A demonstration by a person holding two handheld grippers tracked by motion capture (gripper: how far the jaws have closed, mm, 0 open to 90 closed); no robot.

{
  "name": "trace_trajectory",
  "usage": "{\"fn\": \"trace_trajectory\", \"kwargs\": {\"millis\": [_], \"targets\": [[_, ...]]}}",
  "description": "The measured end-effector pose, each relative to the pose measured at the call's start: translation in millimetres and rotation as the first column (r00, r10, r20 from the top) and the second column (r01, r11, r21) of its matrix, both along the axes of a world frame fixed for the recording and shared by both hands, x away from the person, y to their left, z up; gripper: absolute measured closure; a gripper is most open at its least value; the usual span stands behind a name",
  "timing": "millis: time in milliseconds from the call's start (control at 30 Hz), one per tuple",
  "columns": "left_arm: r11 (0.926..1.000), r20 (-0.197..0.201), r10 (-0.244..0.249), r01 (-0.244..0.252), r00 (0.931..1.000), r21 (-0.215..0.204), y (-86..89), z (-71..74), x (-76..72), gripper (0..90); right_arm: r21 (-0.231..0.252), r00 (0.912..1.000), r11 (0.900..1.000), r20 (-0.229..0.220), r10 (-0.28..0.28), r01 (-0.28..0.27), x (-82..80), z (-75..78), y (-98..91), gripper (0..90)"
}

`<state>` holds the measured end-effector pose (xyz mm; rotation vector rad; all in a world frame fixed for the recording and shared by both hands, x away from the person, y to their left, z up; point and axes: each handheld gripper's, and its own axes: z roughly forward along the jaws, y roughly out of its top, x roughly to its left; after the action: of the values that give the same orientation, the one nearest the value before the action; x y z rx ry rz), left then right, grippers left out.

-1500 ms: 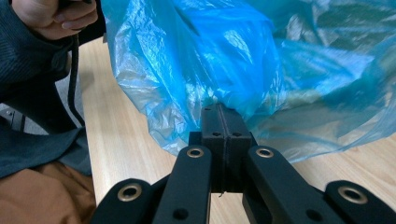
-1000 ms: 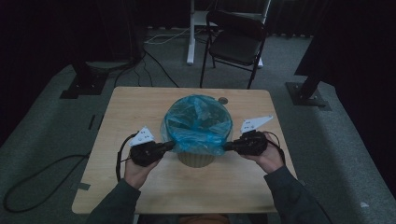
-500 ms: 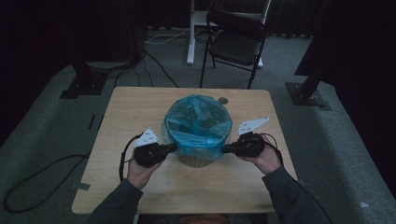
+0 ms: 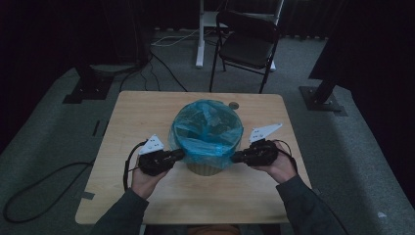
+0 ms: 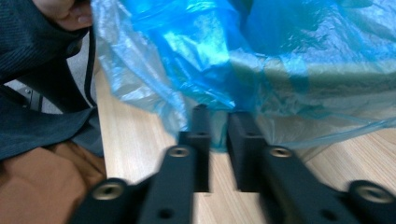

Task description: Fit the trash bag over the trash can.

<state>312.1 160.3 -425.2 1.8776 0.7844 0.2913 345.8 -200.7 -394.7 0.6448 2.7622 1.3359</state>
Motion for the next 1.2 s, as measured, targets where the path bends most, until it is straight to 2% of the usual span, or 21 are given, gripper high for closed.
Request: {"fn": "trace_trajectory", "kwargs": {"millis": [67, 233, 433, 667, 767, 867, 933, 1067, 1200], "targets": [[1.0, 0.012, 0.001, -0.001, 0.9999, -0.005, 3.9, 3.1, -2.4, 74.1, 0.002, 1.0, 1.0, 0.003, -0.002, 0.002, -2.0, 2.8, -3.7, 68.1], [0.9996, 0.039, 0.003, -0.002, 0.9992, -0.029, 12.9, 8.6, -8.4, 66.9, 0.029, 0.9996, 0.9994, 0.018, -0.022, 0.021, -5.2, 12.7, -18.7, 62.7], [0.9983, 0.052, -0.004, 0.007, 0.9986, -0.059, 21.4, 13.4, -10.7, 61.5, 0.064, 0.9985, 0.9973, 0.04, -0.038, 0.036, -6.6, 25.5, -30.0, 61.5], [0.9971, 0.094, 0.002, 0.005, 0.9956, -0.076, 21.4, 32.2, -5.6, 59.5, 0.102, 0.9965, 0.9938, 0.065, -0.052, 0.046, -5.4, 37.8, -32.1, 61.6], [0.9977, 0.099, 0.013, -0.006, 0.995, -0.067, 16.6, 40.3, 3.5, 59.3, 0.115, 0.9951, 0.9915, 0.071, -0.069, 0.06, -3.3, 42.2, -31.2, 65.4], [0.9985, 0.095, 0.005, 0.0, 0.9954, -0.055, 10.1, 44.5, 13.1, 59.2, 0.116, 0.9929, 0.9905, 0.084, -0.084, 0.074, -0.1, 44.7, -28.9, 75.6], [0.9984, 0.091, -0.001, 0.007, 0.9958, -0.056, 5.4, 46.6, 17.9, 59.1, 0.116, 0.991, 0.9895, 0.092, -0.097, 0.086, 1.7, 45.5, -26.8, 79.2], [0.9979, 0.087, -0.016, 0.022, 0.9961, -0.061, -3.4, 53.1, 25.9, 58.8, 0.121, 0.9848, 0.9847, 0.105, -0.138, 0.125, 6.8, 47.1, -22.7, 81.3], [0.9987, 0.081, -0.026, 0.029, 0.9964, -0.041, -12.3, 57.6, 33.2, 59.0, 0.116, 0.9782, 0.9798, 0.111, -0.176, 0.163, 13.5, 46.4, -18.0, 80.8]]}}
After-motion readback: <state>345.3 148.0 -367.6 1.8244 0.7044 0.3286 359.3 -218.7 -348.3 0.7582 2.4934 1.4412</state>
